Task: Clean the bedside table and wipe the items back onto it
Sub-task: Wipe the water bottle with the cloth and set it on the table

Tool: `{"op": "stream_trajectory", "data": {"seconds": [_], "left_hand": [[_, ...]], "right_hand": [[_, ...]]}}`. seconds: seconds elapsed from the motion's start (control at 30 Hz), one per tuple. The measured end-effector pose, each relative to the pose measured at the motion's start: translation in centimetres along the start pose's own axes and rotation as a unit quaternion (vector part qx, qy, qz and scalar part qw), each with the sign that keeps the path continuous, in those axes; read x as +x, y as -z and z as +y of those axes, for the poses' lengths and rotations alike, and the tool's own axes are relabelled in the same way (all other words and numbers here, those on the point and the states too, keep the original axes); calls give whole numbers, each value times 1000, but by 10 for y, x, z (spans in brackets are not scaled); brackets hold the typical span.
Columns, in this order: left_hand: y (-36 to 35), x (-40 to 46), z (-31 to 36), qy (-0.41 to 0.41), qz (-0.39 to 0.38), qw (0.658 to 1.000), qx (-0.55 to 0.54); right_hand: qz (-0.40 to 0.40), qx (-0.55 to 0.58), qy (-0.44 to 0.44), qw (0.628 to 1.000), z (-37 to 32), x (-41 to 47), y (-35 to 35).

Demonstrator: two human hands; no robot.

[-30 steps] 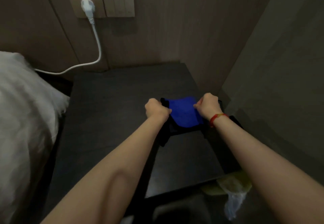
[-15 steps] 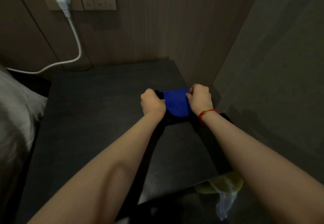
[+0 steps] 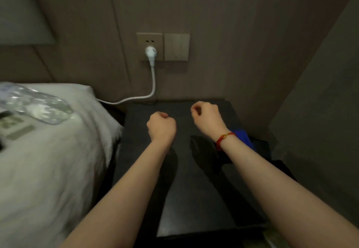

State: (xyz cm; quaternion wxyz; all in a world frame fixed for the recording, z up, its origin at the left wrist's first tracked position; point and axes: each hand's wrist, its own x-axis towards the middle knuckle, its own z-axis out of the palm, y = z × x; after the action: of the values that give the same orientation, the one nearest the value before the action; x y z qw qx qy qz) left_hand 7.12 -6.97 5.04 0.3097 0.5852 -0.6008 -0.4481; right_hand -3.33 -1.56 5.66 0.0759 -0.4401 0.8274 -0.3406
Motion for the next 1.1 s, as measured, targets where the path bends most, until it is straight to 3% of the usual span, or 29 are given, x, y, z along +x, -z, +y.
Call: {"op": "stream_trajectory", "data": {"seconds": [0.2, 0.4, 0.53, 0.67, 0.87, 1.0, 1.1], "left_hand": [[109, 10, 2, -54, 122, 991, 24], [208, 37, -8, -62, 255, 962, 79], [243, 56, -11, -47, 191, 978, 71], [255, 75, -15, 31, 73, 996, -34], [258, 86, -19, 58, 55, 992, -101], [256, 92, -24, 59, 64, 991, -105], [253, 96, -26, 48, 80, 991, -94]], "right_hand": [[-46, 99, 84, 991, -112, -11, -38], [-152, 146, 137, 968, -204, -26, -91], [-210, 96, 149, 961, -238, -18, -119], [-270, 75, 118, 953, -255, -2, -141], [-277, 25, 123, 953, -264, 18, -171], [-225, -77, 183, 954, -264, 19, -181], [-190, -62, 186, 962, -264, 18, -179]]}}
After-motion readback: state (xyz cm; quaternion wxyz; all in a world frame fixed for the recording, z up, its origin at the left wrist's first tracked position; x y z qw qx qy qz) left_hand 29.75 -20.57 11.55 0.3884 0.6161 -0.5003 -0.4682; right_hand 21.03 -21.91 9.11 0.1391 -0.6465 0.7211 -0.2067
